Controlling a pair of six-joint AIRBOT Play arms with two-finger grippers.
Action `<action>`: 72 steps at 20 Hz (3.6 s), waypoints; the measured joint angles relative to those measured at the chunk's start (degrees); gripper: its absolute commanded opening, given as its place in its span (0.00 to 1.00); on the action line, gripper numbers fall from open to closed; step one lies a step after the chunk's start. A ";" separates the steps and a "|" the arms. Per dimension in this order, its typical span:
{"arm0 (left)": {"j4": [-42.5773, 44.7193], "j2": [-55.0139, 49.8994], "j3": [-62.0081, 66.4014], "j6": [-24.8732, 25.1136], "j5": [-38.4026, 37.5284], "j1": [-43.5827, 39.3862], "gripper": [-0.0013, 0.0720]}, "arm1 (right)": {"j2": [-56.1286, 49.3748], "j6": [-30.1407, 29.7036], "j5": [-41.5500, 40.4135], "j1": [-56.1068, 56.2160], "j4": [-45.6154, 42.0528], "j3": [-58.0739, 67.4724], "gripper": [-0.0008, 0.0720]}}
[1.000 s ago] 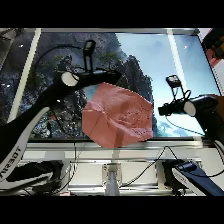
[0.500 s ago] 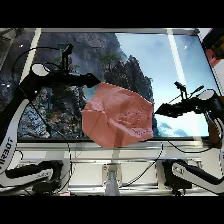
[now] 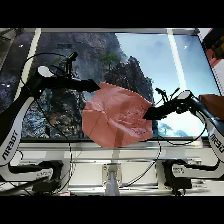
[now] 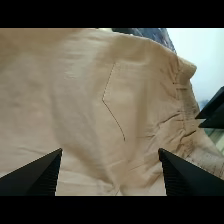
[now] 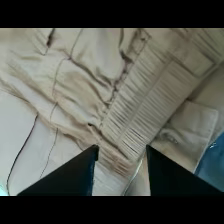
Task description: Fold the clothes and pants, and hang the long-sleeved shirts on hangers.
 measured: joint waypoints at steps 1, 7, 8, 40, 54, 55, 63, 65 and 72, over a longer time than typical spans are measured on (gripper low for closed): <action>0.02 -0.09 0.00 0.00 0.00 0.00 0.96 | -0.85 0.15 -0.17 0.24 0.07 0.00 0.61; 0.07 -0.26 0.00 0.02 -0.02 0.07 0.96 | -3.15 0.61 -1.11 0.81 2.97 0.20 0.04; 0.11 -0.28 0.00 0.00 -0.07 0.11 0.96 | -3.23 0.28 -1.18 0.83 3.76 0.68 0.04; 0.48 -5.66 -3.23 -2.34 -4.55 -0.09 0.96 | 2.60 13.84 -0.72 -4.85 -33.88 9.53 0.56; -3.02 -14.25 -3.30 -0.59 1.49 -5.29 0.96 | -2.12 4.13 2.99 -22.62 -7.96 4.39 0.76; -3.26 -14.45 -3.30 -0.39 2.58 -6.01 0.96 | -2.34 4.09 2.62 -22.34 -7.04 4.26 0.76; -3.91 -14.93 -3.28 0.04 9.90 -10.82 0.95 | -5.64 4.04 0.17 -17.66 -1.99 3.93 0.75; -3.85 -14.95 -3.28 0.04 10.84 -11.39 0.67 | -6.34 4.02 -0.13 -15.50 -1.40 3.93 0.75; -3.80 -14.97 -3.06 0.04 12.17 -11.80 0.03 | -7.21 2.80 -4.98 -8.50 -0.09 3.82 0.04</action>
